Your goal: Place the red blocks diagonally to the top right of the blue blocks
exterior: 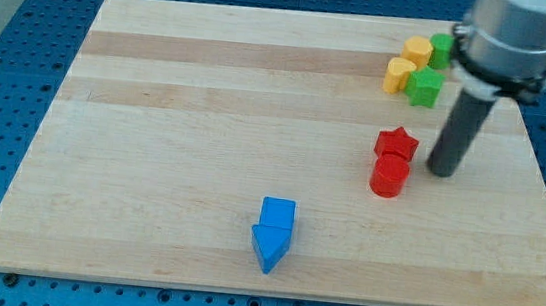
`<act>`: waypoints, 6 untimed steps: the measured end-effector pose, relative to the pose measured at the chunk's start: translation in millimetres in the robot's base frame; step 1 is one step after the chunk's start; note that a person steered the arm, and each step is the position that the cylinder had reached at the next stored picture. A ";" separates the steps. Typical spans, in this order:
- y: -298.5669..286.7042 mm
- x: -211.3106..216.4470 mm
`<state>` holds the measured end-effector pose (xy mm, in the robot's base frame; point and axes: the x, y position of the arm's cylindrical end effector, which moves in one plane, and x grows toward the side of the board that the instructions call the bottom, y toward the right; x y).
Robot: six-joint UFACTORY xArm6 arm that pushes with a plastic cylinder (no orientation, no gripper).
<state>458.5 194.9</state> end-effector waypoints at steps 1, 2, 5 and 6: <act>11.6 -7.4; -29.0 -40.2; -43.8 10.0; -46.9 41.8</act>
